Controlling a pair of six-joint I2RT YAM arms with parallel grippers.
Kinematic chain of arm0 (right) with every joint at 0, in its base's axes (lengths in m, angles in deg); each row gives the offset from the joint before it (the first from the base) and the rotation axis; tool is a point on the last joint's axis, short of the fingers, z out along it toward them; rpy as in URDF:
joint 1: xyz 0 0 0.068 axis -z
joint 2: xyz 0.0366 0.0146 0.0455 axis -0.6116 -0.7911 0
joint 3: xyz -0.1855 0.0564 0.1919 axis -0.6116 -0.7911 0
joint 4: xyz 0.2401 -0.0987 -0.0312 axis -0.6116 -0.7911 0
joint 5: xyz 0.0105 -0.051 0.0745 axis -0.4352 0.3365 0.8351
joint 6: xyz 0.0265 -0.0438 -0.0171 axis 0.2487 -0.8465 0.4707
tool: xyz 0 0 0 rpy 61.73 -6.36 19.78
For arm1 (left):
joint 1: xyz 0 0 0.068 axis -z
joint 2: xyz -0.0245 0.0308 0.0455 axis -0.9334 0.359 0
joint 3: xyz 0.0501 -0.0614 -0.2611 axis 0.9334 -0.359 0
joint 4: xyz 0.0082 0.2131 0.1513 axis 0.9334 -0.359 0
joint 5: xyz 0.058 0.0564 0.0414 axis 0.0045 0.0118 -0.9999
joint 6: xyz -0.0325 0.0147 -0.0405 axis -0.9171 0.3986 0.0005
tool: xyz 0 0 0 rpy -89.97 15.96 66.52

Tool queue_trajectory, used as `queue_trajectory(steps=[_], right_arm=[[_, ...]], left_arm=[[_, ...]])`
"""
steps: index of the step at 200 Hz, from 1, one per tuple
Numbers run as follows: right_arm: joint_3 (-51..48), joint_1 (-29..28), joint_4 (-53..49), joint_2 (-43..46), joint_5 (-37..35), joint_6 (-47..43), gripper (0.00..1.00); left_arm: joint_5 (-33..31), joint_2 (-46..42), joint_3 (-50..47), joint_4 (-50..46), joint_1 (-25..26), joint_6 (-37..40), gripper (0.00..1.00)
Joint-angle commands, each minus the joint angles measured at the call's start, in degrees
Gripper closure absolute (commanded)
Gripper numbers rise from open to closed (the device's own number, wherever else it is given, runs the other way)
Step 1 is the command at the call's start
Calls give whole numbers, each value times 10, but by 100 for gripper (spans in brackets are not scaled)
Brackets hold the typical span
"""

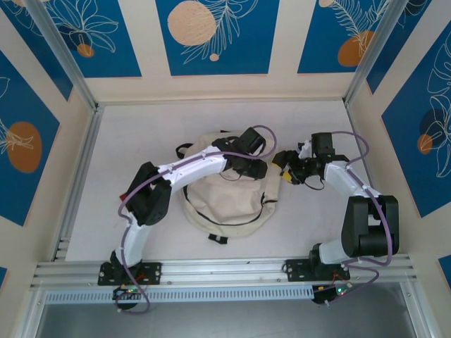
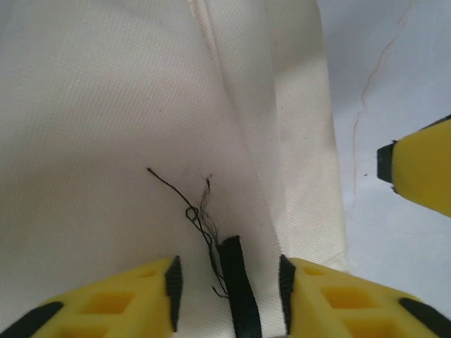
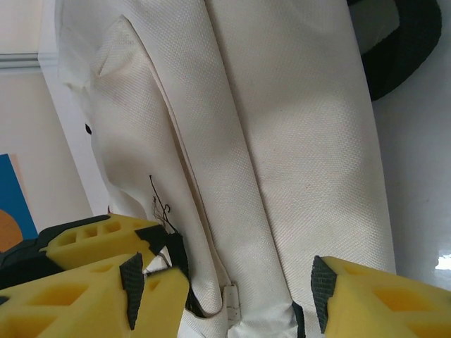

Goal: Pack books, pencil case, and school supplies into a backpack

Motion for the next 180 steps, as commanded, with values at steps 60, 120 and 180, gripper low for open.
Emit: queue_trajectory(steps=[60,120,180], right_arm=[[-7,-2,-1,-5,28,-10,35],[25,-61,-15,-54,28,-29,40],[65,-91,-57,-108,-50,-29,73]], left_arm=[[20,15,27,-31,1,3,98],[-10,-52,-33,4,-1,9,100],[-85,-128,-127,8,-27,12,100]])
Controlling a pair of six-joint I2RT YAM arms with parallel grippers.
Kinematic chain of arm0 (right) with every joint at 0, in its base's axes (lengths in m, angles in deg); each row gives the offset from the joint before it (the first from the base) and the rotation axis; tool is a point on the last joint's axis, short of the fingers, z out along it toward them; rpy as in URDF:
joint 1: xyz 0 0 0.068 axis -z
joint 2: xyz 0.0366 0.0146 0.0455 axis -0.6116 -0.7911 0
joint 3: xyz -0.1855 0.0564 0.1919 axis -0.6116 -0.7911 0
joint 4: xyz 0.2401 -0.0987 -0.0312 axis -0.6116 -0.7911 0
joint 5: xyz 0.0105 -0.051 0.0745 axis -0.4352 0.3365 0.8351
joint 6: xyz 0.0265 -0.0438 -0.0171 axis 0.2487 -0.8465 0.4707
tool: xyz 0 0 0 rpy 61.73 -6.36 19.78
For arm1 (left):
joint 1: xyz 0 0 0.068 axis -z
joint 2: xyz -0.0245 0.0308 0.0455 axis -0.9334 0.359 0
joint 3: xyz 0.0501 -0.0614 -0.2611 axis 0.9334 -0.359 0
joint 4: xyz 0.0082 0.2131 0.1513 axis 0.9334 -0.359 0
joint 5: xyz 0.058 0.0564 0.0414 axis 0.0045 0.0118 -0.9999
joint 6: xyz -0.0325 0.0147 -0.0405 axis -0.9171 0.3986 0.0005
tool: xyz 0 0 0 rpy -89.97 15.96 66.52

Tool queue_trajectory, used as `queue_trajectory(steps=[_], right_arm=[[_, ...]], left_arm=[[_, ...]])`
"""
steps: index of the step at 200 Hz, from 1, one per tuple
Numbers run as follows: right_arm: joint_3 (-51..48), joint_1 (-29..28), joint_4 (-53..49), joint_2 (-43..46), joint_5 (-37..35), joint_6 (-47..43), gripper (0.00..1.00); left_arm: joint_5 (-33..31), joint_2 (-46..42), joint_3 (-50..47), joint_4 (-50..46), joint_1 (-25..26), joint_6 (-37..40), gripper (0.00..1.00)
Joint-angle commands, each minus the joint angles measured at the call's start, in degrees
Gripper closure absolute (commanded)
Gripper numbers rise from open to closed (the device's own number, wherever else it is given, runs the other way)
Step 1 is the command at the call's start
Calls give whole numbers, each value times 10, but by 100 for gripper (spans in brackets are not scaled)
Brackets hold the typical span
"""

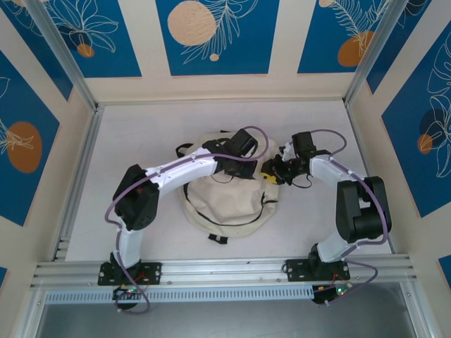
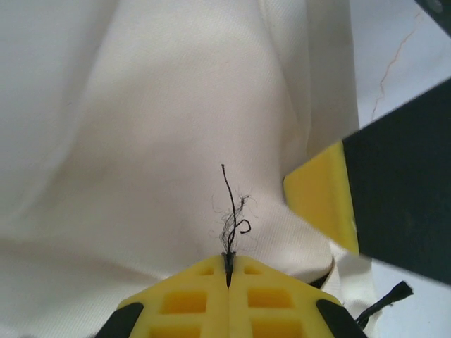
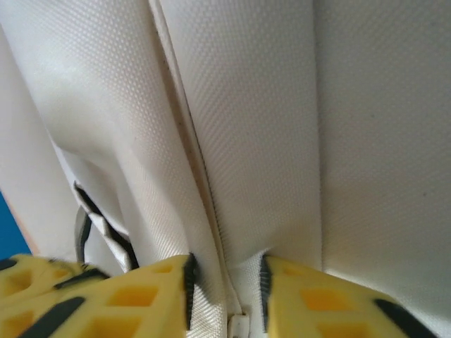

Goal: Pack books, pencil case, and school supplies into a backpack

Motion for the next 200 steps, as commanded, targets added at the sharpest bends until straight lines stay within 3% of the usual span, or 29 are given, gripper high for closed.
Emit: queue_trajectory(steps=[1,41,84,106,131,143,160,200], right_arm=[[26,-9,-44,-20,-50,-5,73],[42,-19,-81,-52,-152,-2,77],[58,-39,-74,-41,-153,-1,75],[74,-59,-79,-12,-137,-10,59],[96,-82,-103,25,-161,-16,43],[106,-95,-114,37,-179,-19,36],[115,-112,-120,45,-192,-23,29],[130,-155,-107,44,-181,-19,23]], left_arm=[[-56,-45,-35,-4,-21,12,100],[-87,-108,-130,-3,-99,17,100],[-79,-155,-204,6,-185,6,100],[-72,-181,-219,-5,-210,0,40],[-110,-234,-256,-21,-243,-9,13],[-132,-258,-284,-35,-273,-23,5],[-131,-286,-335,-47,-336,-51,1],[-133,-325,-451,-44,-471,-72,0]])
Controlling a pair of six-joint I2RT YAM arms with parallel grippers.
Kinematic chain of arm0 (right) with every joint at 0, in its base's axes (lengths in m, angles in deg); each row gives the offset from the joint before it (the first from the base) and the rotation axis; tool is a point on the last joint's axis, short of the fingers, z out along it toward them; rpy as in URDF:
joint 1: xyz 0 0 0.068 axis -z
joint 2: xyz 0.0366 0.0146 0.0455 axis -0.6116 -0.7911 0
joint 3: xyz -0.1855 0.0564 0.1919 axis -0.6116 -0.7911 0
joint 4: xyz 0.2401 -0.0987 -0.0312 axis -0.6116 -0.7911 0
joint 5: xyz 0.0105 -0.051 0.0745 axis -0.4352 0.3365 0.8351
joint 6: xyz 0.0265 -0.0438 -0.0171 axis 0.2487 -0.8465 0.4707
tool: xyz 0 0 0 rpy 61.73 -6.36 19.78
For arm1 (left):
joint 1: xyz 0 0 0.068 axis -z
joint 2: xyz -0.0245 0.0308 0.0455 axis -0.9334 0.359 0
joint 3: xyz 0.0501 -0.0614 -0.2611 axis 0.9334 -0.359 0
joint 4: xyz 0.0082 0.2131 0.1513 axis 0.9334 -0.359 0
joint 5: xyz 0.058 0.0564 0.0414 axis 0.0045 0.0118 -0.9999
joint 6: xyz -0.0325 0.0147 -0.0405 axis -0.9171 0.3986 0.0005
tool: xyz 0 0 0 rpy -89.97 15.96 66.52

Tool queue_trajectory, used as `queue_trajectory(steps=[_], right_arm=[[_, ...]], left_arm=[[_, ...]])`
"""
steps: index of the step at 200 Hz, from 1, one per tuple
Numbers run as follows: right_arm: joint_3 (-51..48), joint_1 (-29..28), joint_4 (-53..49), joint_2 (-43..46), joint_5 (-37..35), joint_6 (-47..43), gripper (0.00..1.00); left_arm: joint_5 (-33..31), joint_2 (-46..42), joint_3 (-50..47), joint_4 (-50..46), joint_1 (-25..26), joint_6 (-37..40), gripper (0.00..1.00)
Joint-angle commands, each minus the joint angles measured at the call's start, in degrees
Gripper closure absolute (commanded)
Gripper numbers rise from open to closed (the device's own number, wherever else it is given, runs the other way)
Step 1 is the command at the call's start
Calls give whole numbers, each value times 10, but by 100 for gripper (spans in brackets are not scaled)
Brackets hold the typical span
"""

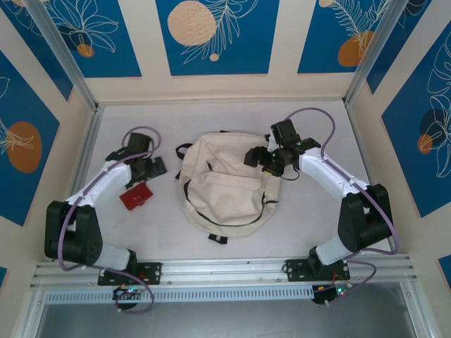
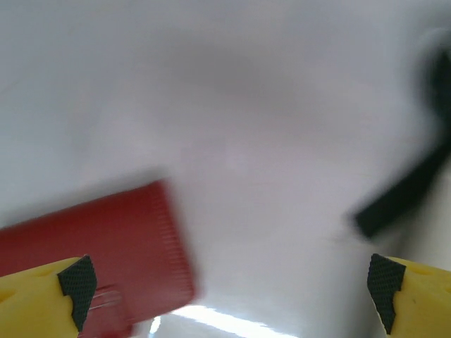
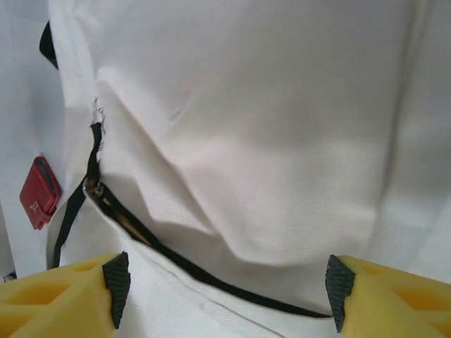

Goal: Pack books, pencil case, and school supplies into a backpack

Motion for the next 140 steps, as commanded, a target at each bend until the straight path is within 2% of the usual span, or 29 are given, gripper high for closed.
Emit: queue_trajectory(steps=[1,30,44,71,117,140], right_arm=[[17,-23,-13,1,-2,0,23],[39,-54,-5,-18,9,4,22],[52,-69,-4,-33,14,5,22],[67,-93,-7,-52,14,7,22],[91,-134,-3,-87,7,11,22],[135,-166,-5,-125,5,3,23]], left_arm=[[-14,-11,-50,-26,-58,-18,0],[44,21,-83,27,-138,-2,0],[87,44,-86,61,-156,3,0],[167,65,-88,90,-149,0,9],[197,53,-98,82,-92,-19,26],[229,56,-104,90,-70,-28,31]])
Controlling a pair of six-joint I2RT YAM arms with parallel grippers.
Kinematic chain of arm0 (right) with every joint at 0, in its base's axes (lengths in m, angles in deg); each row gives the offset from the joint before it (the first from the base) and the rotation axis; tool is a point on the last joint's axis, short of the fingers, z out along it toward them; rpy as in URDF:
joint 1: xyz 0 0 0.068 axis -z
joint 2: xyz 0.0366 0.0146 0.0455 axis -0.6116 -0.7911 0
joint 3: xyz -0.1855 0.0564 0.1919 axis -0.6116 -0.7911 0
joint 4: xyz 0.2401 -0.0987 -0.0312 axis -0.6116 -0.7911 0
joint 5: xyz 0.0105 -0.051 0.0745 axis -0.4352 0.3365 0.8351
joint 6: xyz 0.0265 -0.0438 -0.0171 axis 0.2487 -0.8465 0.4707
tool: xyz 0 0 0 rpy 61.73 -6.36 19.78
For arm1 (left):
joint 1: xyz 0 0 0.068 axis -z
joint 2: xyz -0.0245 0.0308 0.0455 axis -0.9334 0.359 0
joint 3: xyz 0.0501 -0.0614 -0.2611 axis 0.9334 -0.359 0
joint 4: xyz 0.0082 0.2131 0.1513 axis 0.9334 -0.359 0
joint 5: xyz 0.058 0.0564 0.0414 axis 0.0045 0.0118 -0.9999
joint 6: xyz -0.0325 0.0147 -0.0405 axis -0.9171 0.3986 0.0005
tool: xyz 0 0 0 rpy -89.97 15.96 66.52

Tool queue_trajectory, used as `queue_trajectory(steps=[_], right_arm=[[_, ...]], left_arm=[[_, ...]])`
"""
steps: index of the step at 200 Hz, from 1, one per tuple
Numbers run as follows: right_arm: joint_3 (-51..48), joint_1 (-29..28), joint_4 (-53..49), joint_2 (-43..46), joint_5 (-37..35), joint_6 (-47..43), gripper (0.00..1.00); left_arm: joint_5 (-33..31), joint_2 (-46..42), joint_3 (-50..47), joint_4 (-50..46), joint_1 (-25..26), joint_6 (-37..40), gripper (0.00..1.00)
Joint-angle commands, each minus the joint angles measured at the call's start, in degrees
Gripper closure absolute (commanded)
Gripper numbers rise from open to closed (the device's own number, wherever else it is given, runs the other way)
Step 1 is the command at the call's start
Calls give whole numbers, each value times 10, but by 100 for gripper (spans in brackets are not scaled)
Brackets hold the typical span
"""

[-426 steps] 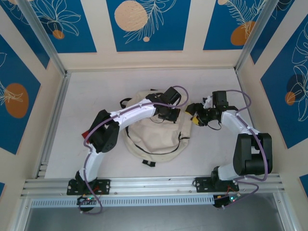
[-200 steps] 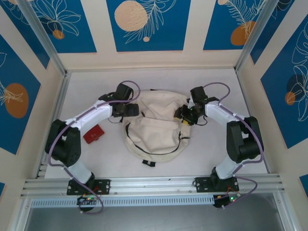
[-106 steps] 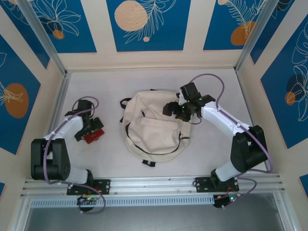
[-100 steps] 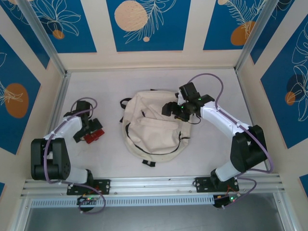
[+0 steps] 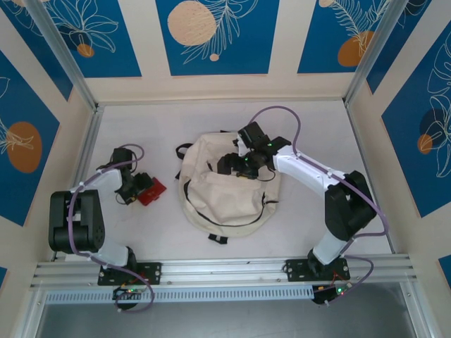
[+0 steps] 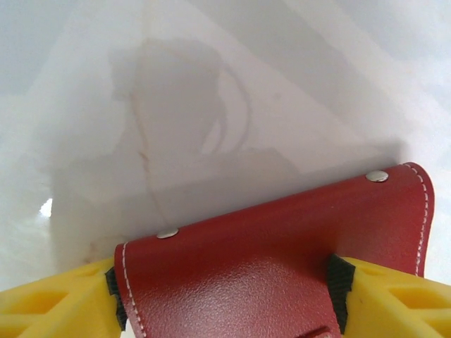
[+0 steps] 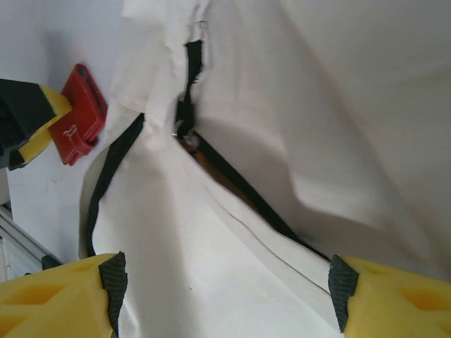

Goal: Pack books, pencil case, and school supplies into a backpack

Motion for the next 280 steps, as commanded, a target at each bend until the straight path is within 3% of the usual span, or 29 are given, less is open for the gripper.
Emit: queue_trajectory(steps=[1,28,56,83,119,136,167,203,243,280], right_arm=[[51,-32,-5,-37,2,-1,23],[125,-79,-3,-99,5,2,25],[187,-114,17,-161,-6,51,29],[218,-124,46,-217,10,123,38],[307,-144,13,-271,-2,137,46],[342,-158,-4,-293,-18,137,50],[408,-162,-34,-365,-2,147,68],[501,-163,-90,-452,18,133,76],[522,-160,-128,-491,9,118,77],[519,-149,-146,-513,9,108,77]], left_arm=[[83,0,-18,5,29,-16,31],[136,-20,-17,7,41,-25,26],[38,-73,30,-82,27,1,8],[21,-87,60,-90,-5,24,5],[93,-14,100,-63,-10,76,20],[87,12,108,-64,-10,96,23],[88,37,109,-65,-10,104,32],[108,59,90,-55,-9,103,33],[135,59,57,-47,-5,102,30],[209,48,12,-19,7,86,30]])
